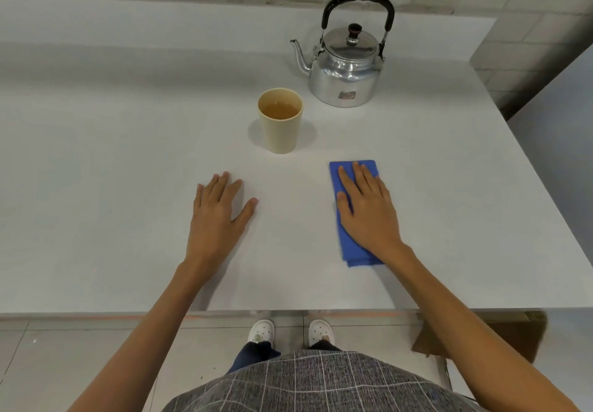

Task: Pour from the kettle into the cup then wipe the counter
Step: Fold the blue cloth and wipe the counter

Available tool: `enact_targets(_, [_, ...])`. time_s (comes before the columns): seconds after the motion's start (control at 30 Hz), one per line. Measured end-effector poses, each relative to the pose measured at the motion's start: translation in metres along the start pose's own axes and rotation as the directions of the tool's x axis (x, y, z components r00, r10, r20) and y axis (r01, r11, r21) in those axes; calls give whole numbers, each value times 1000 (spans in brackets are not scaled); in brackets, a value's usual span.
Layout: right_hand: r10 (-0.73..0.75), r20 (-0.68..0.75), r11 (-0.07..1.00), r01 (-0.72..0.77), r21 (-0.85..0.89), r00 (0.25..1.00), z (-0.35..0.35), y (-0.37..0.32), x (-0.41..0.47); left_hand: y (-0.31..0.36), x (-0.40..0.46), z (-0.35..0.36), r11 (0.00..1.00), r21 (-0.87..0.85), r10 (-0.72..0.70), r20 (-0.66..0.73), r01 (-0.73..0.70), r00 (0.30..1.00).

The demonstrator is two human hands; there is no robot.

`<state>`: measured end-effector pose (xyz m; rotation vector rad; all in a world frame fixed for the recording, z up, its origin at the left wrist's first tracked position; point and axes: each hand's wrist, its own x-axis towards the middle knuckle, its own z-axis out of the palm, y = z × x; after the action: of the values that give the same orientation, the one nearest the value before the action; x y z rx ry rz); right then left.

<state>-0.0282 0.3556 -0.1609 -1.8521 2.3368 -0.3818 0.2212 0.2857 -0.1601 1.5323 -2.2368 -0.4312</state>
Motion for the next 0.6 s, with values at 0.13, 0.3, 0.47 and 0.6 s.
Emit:
enact_targets(0.13, [-35, 12, 999, 35, -10, 999, 8, -28, 31, 2, -2, -2, 999, -47, 0, -15, 0, 1000])
enact_targets(0.3, [-188, 36, 982, 188, 2, 981, 16, -55, 0, 1, -3, -5, 998, -68, -13, -1, 12, 1000])
enact_targets(0.47, [-210, 60, 977, 207, 56, 976, 4, -27, -55, 2, -4, -6, 996, -86, -11, -9, 10, 1000])
enact_targets(0.6, [-114, 3, 992, 114, 58, 993, -13, 17, -67, 3, -5, -7, 995, -100, -21, -13, 19, 1000])
